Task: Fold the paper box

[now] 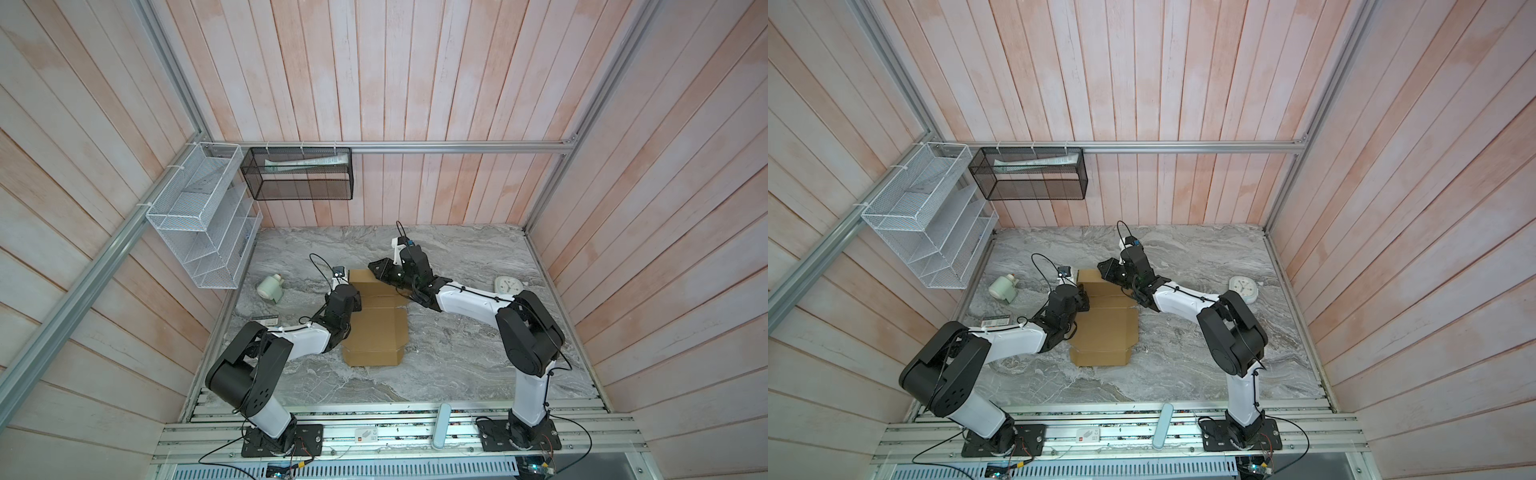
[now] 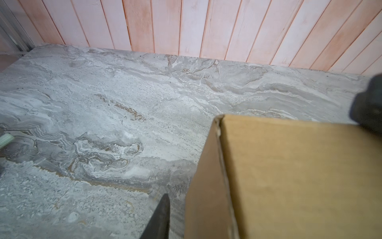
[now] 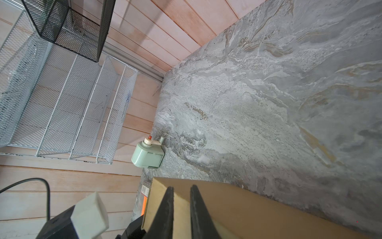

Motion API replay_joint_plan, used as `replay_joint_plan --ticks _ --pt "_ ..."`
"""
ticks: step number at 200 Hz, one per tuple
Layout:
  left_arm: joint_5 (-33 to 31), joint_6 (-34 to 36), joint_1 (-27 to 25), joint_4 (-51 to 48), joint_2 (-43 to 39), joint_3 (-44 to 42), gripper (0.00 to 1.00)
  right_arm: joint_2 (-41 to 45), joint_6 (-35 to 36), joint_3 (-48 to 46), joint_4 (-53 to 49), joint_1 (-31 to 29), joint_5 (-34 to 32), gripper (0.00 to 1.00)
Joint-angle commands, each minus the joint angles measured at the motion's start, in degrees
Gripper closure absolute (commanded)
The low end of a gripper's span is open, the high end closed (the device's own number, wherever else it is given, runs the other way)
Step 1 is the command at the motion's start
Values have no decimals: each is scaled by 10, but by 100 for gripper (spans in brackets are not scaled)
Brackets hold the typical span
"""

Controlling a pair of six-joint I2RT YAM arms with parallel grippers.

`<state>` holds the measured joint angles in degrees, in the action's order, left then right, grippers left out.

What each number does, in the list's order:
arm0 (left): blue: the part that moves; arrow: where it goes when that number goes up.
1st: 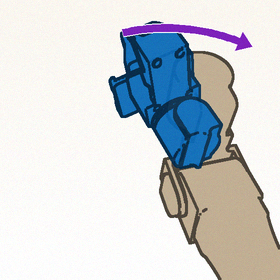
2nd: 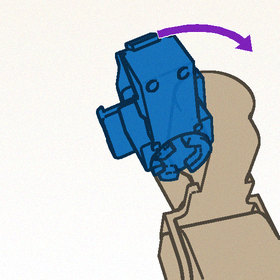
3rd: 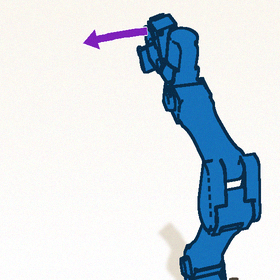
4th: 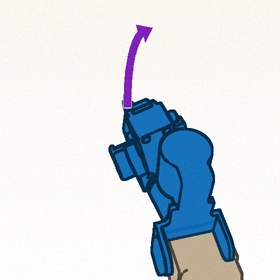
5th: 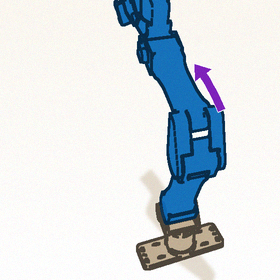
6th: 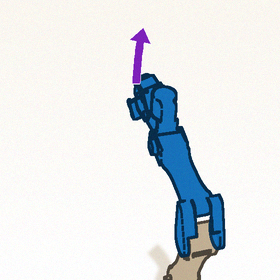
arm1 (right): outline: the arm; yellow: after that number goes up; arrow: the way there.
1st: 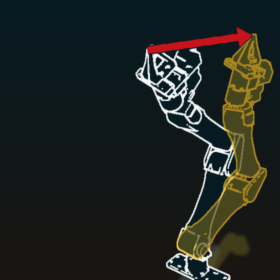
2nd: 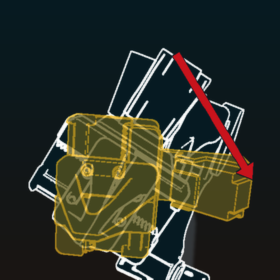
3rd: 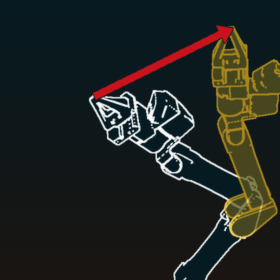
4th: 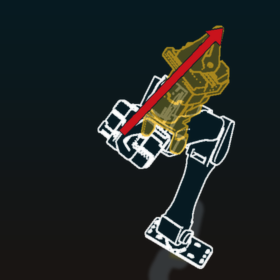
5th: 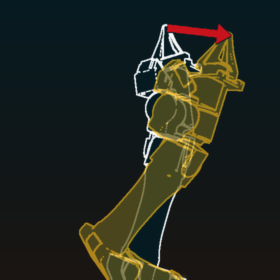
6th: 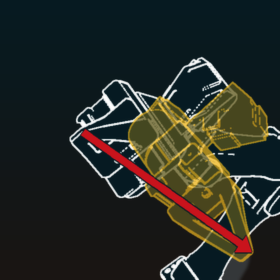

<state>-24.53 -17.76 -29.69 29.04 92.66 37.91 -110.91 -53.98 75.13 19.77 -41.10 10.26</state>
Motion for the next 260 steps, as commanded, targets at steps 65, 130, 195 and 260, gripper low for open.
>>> replay_joint_plan --ticks 65,130,195,260 --pt "-26 30 4 75 7 -4 86 -15 -1 -8 -61 7 4 82" --pt "-35 32 4 61 -9 -2 100 2 7 -1 -57 7 6 70" --pt "-44 4 4 0 -34 -2 100 76 89 15 -118 16 4 43" --pt "-41 4 4 -33 -46 -4 100 192 157 -34 -194 19 -47 33"
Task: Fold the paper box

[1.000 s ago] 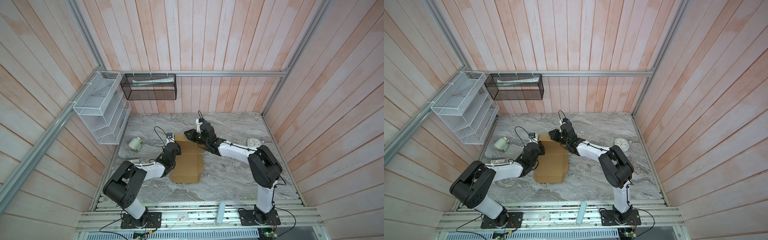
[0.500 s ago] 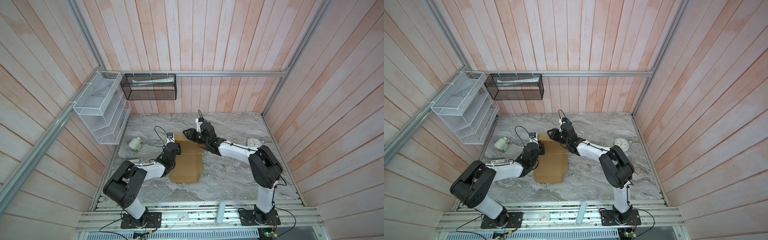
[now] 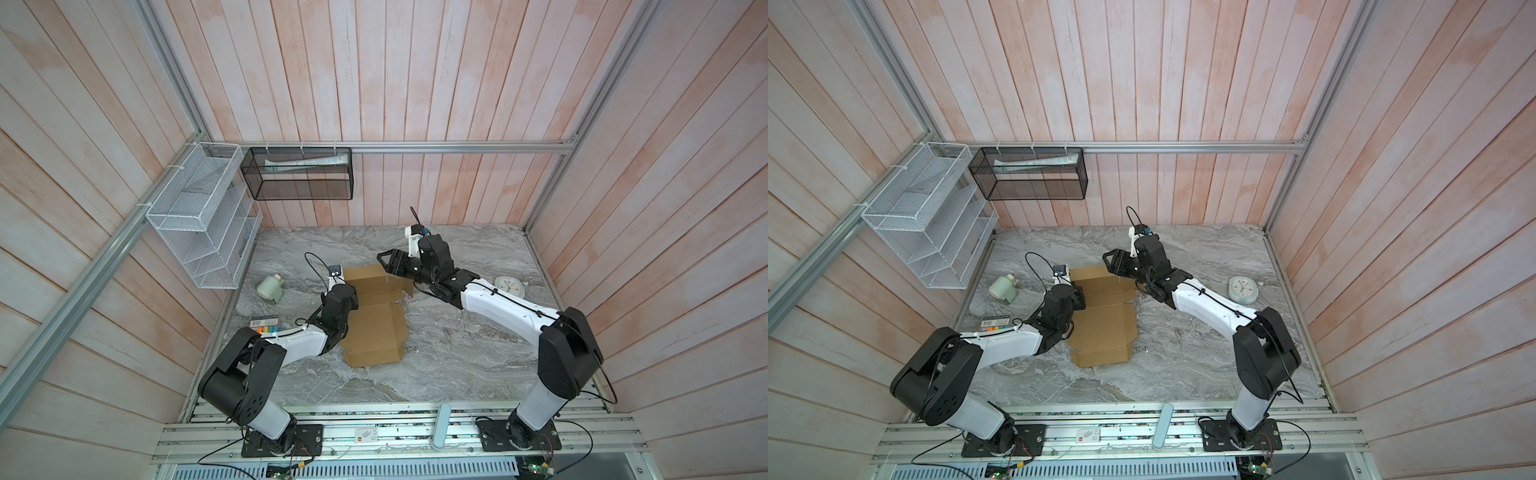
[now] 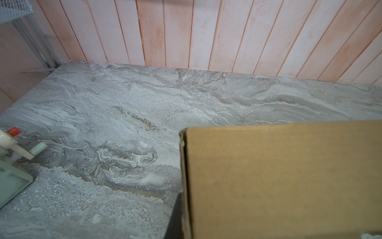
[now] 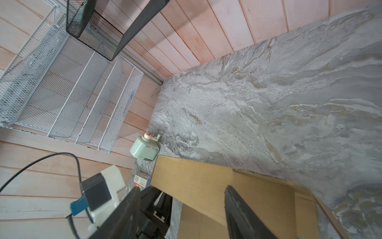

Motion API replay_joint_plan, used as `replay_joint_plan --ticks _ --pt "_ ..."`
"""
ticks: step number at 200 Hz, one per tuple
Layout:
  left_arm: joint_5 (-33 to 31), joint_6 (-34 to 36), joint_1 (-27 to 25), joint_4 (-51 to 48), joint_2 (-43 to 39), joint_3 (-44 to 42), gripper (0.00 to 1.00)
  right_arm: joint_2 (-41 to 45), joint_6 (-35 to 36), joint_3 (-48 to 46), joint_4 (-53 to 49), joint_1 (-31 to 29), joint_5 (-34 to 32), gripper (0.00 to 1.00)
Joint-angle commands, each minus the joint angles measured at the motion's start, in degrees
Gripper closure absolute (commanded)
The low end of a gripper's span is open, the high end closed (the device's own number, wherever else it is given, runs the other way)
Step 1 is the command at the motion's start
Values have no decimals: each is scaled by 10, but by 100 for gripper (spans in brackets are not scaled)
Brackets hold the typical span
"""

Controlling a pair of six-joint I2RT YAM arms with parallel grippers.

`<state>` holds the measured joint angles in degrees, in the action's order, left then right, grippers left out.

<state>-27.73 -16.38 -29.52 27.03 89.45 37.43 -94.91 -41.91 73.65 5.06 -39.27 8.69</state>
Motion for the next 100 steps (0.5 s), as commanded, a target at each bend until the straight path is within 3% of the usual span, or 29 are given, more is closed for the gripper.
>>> replay_joint_plan --ticks 1,100 --pt "-9 -10 3 -13 -13 1 100 32 37 -21 -48 1 -32 33" --pt "-16 -20 3 -39 -28 -5 100 10 46 -3 -102 1 -21 29"
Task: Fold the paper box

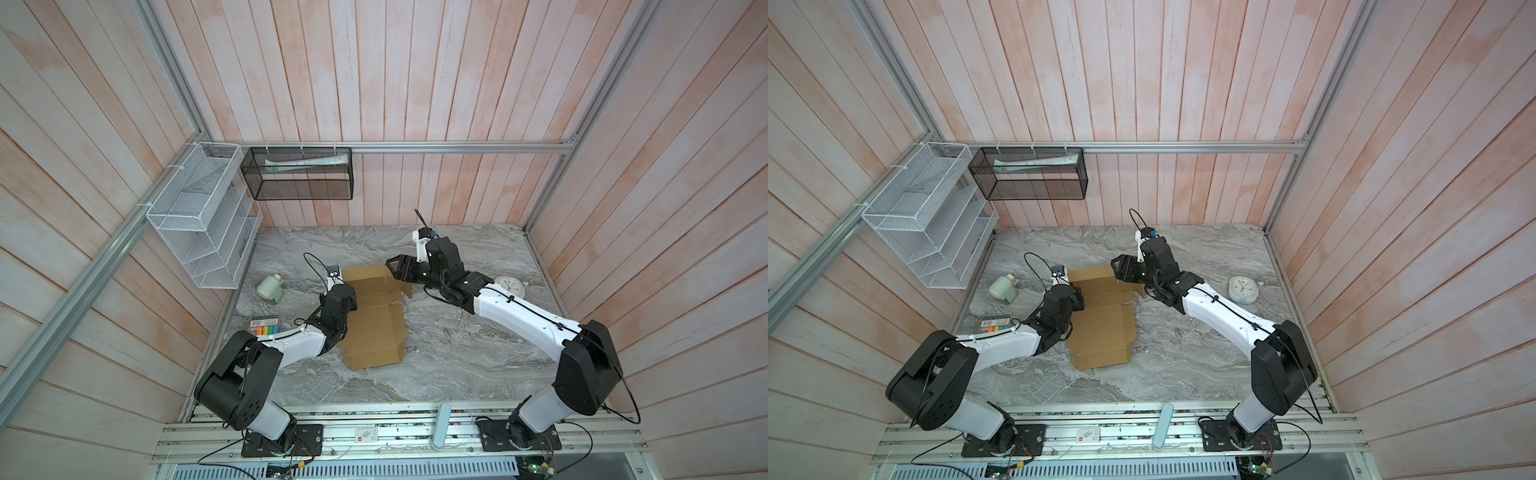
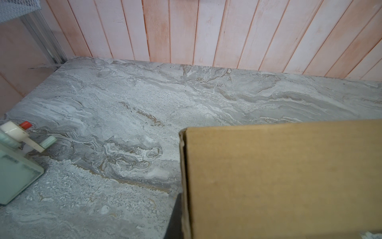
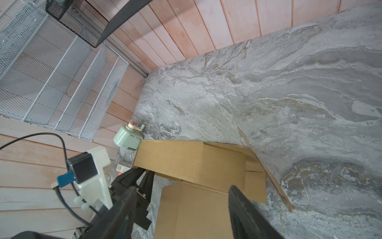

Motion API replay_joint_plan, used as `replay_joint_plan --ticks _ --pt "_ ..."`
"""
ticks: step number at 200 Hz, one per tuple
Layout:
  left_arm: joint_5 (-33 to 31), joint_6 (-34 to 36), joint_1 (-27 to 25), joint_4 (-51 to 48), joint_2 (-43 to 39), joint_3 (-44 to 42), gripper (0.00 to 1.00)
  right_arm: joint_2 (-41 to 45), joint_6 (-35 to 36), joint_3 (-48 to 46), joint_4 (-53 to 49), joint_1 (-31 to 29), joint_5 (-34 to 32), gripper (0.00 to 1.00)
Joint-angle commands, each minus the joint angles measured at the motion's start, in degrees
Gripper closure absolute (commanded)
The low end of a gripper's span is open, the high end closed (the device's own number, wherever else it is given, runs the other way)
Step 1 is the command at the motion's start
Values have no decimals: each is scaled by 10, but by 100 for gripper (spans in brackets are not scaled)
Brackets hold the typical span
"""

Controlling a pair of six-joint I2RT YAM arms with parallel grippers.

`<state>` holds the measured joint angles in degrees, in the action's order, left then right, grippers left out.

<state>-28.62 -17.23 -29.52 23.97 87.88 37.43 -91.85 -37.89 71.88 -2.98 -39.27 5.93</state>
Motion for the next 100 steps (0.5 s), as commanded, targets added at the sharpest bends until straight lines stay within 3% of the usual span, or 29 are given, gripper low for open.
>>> replay_joint_plan --ticks 1,100 --pt "-7 -11 3 -8 -12 -5 100 -22 6 15 -21 1 7 29" --pt "-3 -23 3 -18 -27 -11 100 -94 -11 40 3 1 29 29"
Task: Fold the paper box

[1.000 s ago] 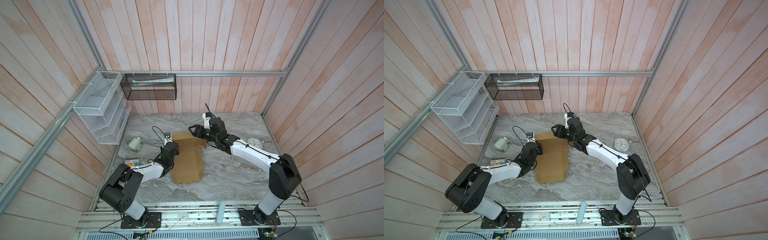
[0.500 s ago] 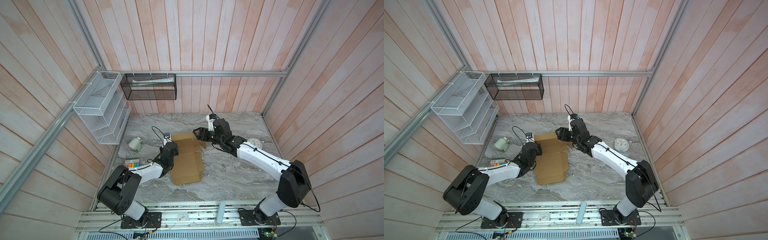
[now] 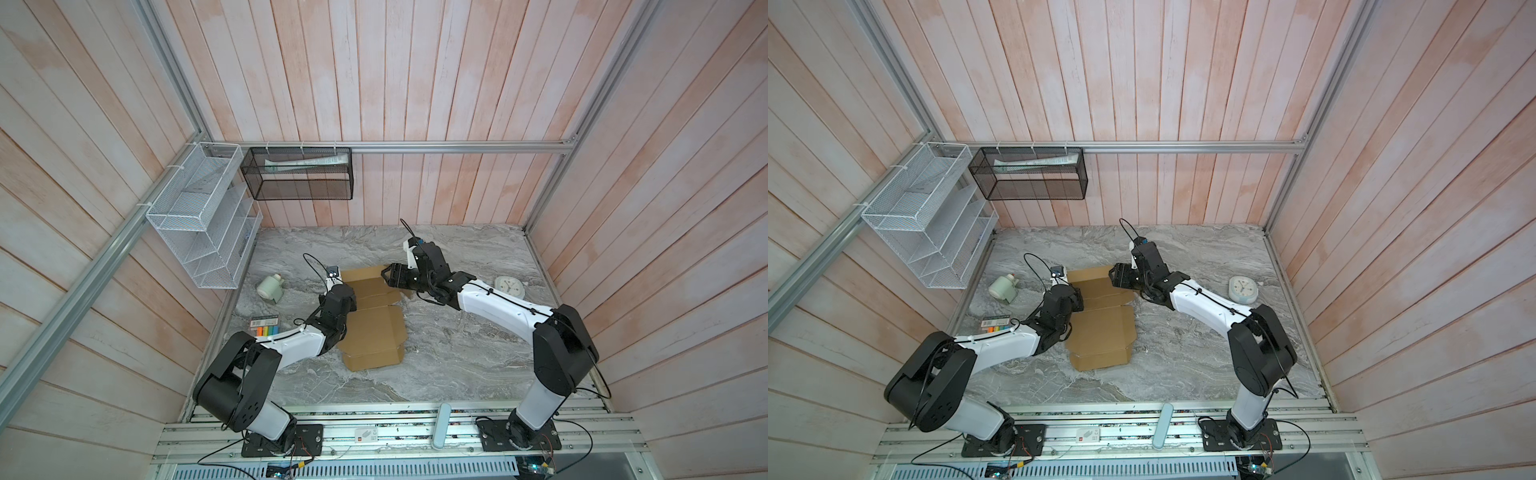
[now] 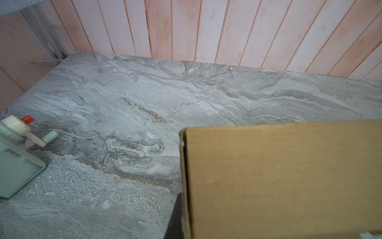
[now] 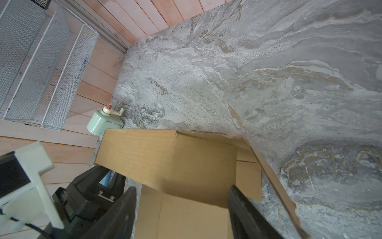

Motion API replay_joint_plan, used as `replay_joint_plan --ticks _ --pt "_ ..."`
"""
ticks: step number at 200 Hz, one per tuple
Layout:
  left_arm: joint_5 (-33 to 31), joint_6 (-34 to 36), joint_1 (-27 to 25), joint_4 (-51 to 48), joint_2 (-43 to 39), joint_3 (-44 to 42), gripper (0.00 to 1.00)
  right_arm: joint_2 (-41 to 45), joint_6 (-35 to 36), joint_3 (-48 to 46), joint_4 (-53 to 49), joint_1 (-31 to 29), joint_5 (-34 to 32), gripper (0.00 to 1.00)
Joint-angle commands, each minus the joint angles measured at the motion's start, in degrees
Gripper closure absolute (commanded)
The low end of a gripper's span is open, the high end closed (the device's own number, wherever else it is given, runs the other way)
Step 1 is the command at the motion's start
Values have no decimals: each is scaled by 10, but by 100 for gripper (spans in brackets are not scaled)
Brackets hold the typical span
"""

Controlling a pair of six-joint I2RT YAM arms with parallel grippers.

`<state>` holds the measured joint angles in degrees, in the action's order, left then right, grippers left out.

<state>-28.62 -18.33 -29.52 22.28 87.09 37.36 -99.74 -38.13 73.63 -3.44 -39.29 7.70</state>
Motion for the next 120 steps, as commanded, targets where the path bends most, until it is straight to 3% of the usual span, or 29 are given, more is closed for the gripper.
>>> replay_joint_plan --ticks 1,120 --pt "-3 -12 3 -1 -19 -10 100 -15 -9 22 8 1 12 29" --pt "4 -21 2 -13 -18 -6 100 -55 -40 29 52 0 53 33"
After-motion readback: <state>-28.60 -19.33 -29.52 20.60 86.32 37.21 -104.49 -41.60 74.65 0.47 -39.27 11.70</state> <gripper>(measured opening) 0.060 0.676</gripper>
